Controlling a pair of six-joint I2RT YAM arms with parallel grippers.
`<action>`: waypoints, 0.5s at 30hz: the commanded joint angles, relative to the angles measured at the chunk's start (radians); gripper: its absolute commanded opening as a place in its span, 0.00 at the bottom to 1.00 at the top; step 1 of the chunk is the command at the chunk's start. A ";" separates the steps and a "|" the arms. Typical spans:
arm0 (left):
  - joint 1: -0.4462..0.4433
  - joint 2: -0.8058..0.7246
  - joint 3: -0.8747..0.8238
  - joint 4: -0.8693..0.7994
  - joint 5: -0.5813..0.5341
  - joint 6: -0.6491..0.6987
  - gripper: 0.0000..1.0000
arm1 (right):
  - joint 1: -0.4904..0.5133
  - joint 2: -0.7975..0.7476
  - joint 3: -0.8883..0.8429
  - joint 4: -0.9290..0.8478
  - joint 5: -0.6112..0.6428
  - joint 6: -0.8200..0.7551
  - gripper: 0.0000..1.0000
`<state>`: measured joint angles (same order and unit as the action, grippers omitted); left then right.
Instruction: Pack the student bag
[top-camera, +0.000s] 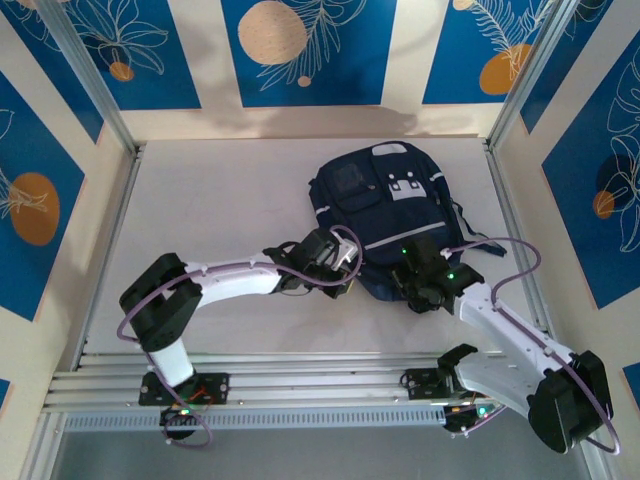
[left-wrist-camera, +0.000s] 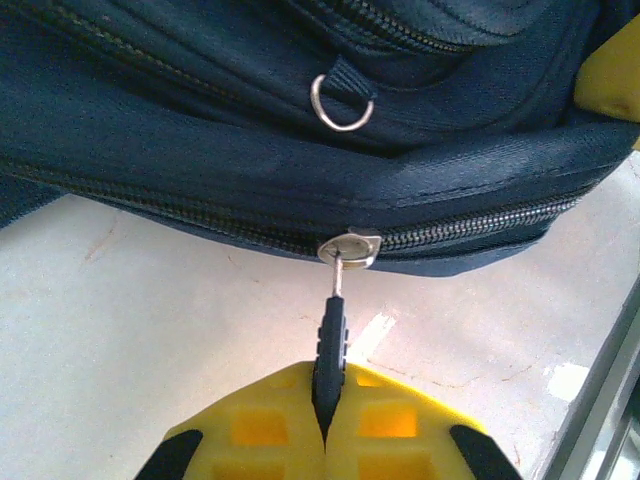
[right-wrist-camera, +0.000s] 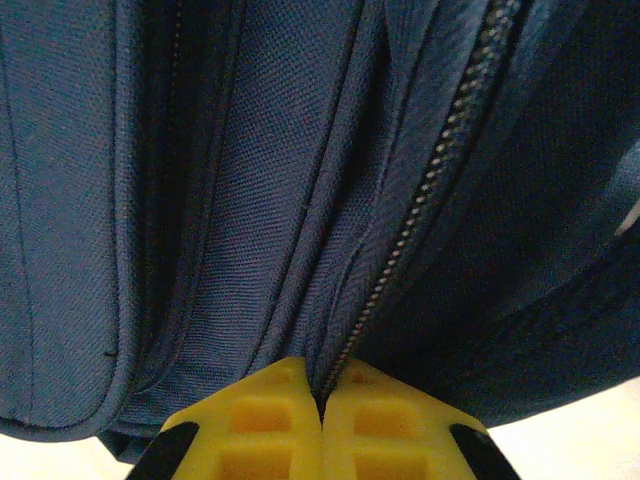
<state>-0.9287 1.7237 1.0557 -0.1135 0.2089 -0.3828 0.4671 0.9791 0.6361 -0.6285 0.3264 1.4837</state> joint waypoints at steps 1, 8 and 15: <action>0.030 -0.010 0.009 -0.046 -0.039 0.009 0.00 | -0.034 -0.042 -0.026 -0.111 0.048 -0.063 0.00; 0.032 0.018 0.030 -0.039 -0.034 0.011 0.00 | -0.069 -0.069 -0.040 -0.131 0.039 -0.139 0.00; 0.058 0.050 0.064 -0.057 -0.048 0.010 0.00 | -0.069 -0.142 -0.082 -0.176 0.050 -0.143 0.00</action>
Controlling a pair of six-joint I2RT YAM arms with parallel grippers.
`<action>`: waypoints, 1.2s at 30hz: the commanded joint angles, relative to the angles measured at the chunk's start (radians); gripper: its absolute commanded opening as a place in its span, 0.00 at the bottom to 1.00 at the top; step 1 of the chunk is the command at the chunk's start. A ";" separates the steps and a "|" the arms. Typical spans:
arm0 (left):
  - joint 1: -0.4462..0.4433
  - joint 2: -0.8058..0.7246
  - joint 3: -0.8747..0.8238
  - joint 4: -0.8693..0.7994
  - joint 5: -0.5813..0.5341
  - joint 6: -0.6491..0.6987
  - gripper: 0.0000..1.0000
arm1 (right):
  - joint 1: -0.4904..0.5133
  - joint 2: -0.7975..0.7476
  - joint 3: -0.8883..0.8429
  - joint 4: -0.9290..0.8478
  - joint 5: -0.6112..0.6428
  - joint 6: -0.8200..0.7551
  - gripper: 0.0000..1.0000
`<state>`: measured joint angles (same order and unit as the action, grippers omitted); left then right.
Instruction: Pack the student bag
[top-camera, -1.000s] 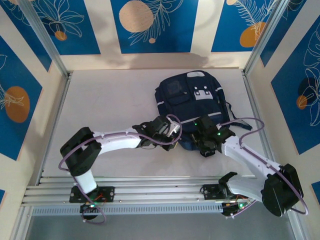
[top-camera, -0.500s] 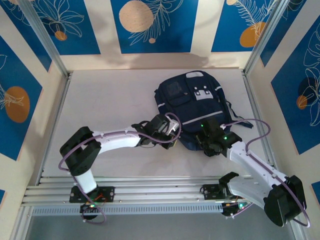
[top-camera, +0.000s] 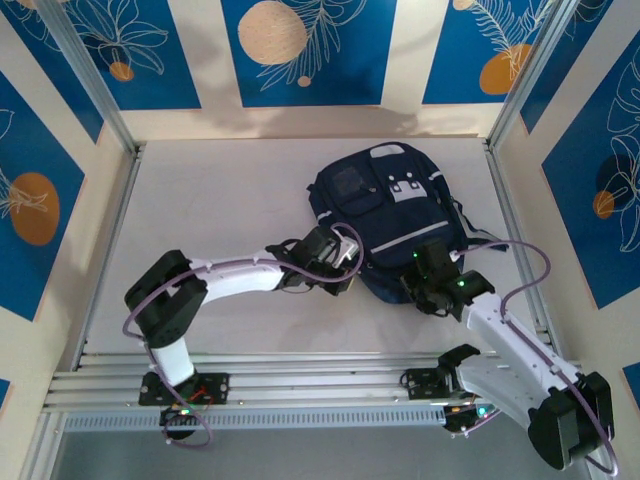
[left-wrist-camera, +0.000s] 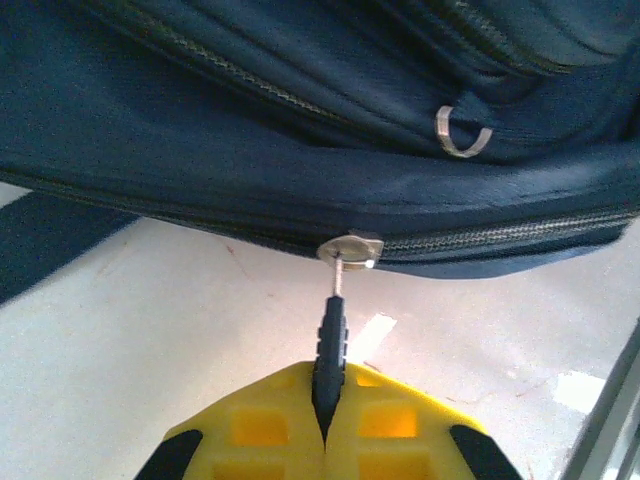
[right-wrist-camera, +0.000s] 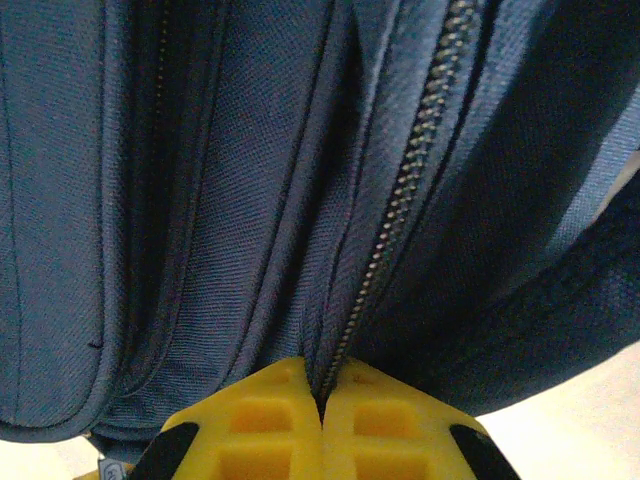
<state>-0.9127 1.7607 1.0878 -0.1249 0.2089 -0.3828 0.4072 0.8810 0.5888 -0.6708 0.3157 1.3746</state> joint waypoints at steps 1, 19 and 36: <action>0.045 0.020 0.040 -0.053 -0.051 0.007 0.00 | -0.010 -0.057 -0.045 -0.131 0.057 -0.033 0.00; 0.137 0.117 0.169 -0.145 -0.097 -0.014 0.00 | -0.008 -0.101 -0.065 -0.141 0.042 -0.052 0.00; 0.161 0.010 0.132 -0.234 -0.136 -0.050 0.38 | 0.060 -0.058 -0.037 -0.038 -0.016 -0.114 0.00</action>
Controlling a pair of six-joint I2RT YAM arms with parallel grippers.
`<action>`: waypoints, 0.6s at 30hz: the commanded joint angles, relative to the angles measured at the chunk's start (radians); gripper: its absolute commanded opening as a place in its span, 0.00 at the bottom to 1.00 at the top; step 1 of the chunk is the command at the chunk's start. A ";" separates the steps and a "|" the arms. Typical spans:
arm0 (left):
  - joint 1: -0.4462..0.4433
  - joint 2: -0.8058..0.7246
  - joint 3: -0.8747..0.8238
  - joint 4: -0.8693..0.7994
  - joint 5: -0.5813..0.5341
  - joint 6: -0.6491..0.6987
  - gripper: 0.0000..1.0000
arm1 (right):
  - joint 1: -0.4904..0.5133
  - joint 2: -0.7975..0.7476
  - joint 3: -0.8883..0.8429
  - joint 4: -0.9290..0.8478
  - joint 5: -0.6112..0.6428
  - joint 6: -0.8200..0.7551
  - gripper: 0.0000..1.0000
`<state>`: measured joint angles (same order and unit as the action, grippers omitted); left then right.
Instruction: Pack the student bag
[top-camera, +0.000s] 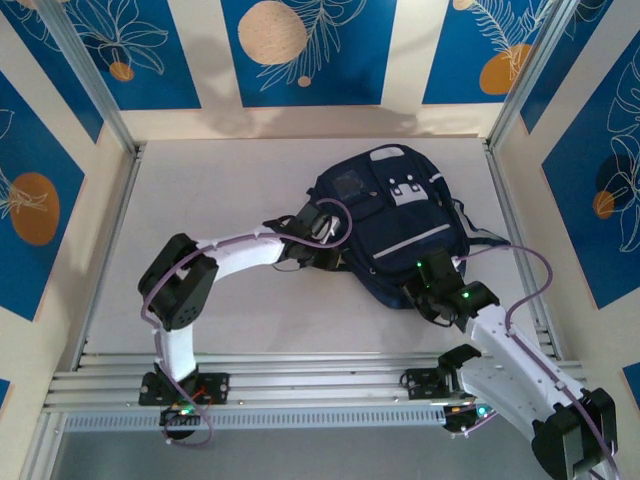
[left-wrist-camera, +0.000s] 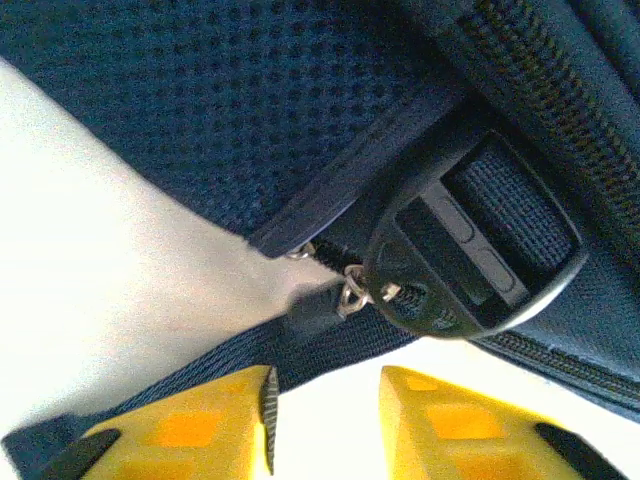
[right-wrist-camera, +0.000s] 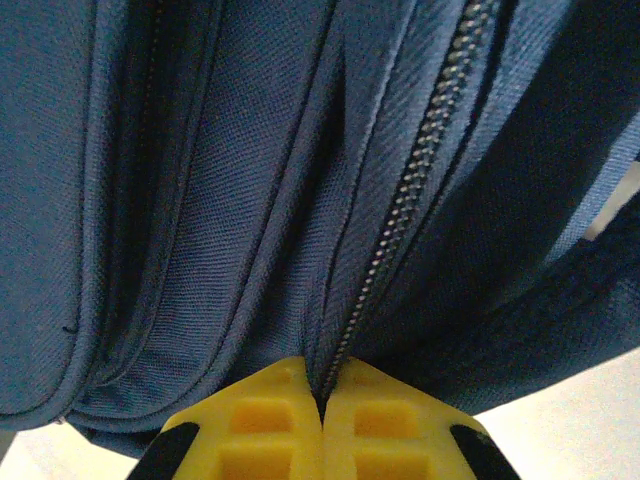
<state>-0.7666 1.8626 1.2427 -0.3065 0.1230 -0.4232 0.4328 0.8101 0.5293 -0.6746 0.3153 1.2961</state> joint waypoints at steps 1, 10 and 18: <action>0.017 -0.122 -0.031 -0.076 -0.059 -0.010 0.43 | 0.051 0.024 0.031 -0.035 -0.013 -0.034 0.00; 0.062 -0.463 -0.059 -0.299 -0.139 0.044 0.54 | 0.160 0.124 0.054 0.027 -0.014 -0.038 0.00; 0.097 -0.687 -0.125 -0.425 -0.220 0.125 0.61 | 0.289 0.431 0.253 0.139 -0.089 -0.092 0.00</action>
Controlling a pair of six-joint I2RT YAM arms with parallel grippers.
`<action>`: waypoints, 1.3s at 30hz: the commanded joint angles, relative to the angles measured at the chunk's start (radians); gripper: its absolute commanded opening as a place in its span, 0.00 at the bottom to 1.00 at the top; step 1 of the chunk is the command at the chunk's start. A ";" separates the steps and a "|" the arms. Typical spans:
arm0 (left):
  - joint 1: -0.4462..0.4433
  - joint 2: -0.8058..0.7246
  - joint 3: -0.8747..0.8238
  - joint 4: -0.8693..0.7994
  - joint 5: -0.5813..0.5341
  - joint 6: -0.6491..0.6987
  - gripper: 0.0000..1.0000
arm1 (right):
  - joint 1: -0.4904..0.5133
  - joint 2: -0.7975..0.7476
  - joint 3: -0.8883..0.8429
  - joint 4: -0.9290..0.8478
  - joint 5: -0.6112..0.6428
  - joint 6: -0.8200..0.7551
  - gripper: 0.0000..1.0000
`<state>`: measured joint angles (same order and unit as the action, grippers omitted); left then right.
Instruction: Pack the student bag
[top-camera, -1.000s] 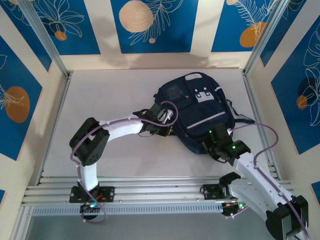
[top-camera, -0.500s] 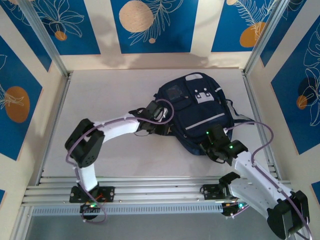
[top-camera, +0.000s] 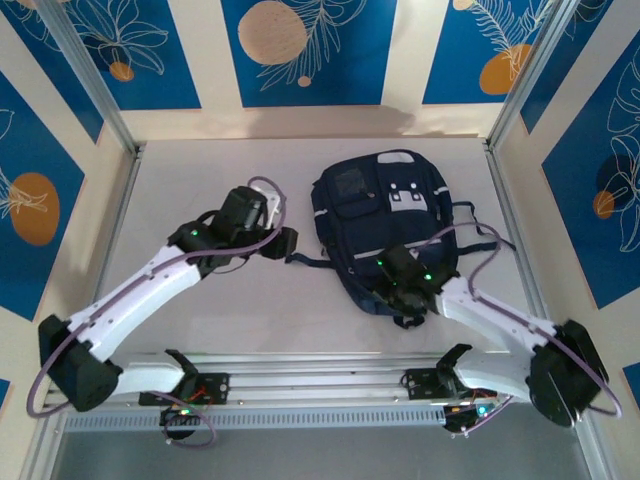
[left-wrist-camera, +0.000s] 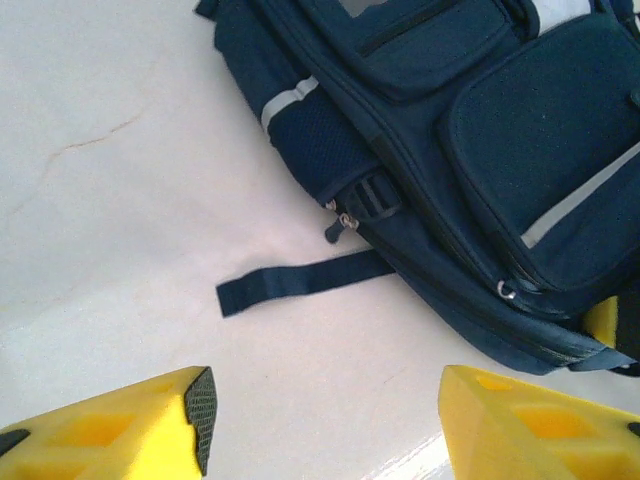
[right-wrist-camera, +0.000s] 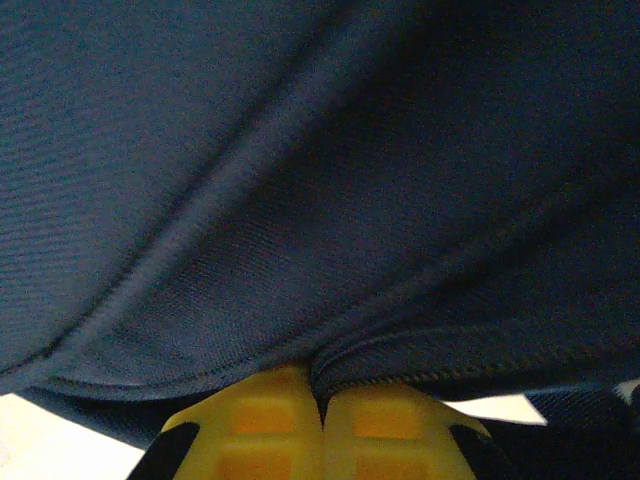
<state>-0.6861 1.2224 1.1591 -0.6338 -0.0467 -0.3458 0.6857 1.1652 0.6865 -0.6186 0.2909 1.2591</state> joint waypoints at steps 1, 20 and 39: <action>0.020 -0.070 -0.052 -0.105 -0.042 0.049 0.62 | 0.044 0.126 0.143 0.080 -0.068 -0.063 0.00; 0.046 -0.382 -0.150 -0.067 -0.195 0.104 1.00 | 0.337 0.516 0.529 -0.058 -0.121 -0.029 0.00; 0.165 -0.314 -0.128 -0.032 0.072 0.068 1.00 | 0.358 0.346 0.526 -0.033 -0.049 -0.160 0.58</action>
<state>-0.5339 0.9028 1.0004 -0.6735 -0.0395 -0.2626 1.0561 1.5475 1.1522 -0.7181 0.2455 1.1893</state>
